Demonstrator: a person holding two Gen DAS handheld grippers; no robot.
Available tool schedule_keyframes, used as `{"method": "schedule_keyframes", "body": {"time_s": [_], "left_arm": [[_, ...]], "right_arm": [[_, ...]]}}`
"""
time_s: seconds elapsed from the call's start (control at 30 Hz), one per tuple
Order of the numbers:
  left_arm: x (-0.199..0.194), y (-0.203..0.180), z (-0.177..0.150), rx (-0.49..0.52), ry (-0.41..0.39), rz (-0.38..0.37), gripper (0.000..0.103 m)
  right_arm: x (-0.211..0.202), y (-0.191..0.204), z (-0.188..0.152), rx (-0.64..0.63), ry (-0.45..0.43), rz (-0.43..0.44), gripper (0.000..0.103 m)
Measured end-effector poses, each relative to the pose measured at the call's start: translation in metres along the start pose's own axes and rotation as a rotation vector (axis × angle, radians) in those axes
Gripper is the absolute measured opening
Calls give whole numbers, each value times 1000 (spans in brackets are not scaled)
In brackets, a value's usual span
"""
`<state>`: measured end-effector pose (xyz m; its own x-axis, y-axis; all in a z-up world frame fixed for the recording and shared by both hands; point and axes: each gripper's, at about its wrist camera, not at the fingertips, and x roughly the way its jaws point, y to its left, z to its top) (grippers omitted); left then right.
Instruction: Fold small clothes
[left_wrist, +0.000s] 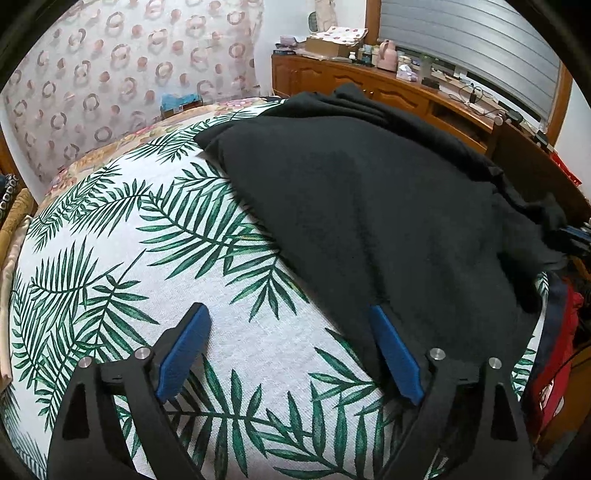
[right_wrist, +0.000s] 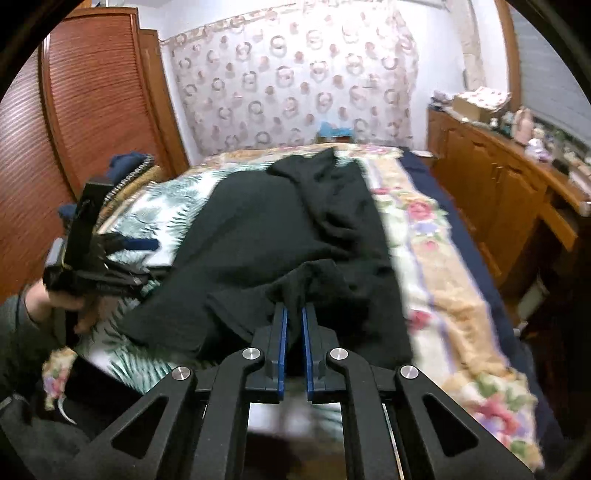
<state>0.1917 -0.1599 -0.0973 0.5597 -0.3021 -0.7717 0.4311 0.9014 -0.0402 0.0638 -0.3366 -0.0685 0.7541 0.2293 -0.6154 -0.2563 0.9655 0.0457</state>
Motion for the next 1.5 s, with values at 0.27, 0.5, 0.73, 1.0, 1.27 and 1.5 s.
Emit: {"method": "schedule_keyframes", "body": {"time_s": [0.27,0.5,0.73,1.0,1.27,1.5], "left_arm": [[0,0,0,-2,1,1,92],[2,3,1,-18,8,15,96],[-17,15,3,-73,-54,3,96],[-63,25,15,-128,-193,20,96],[-86,24,15,-120,-264,49,96],[-85,31,9,-141,-272,86,96]], "right_arm": [[-12,-23,-32,6,73,-126,7],[-19,-23,-11,6,41,-158,36],[-12,-22,44,-2,-41,-104,42],[64,-25,136,31,-13,69,42],[152,-36,177,72,124,51,42],[211,-45,208,123,221,33,42]]}}
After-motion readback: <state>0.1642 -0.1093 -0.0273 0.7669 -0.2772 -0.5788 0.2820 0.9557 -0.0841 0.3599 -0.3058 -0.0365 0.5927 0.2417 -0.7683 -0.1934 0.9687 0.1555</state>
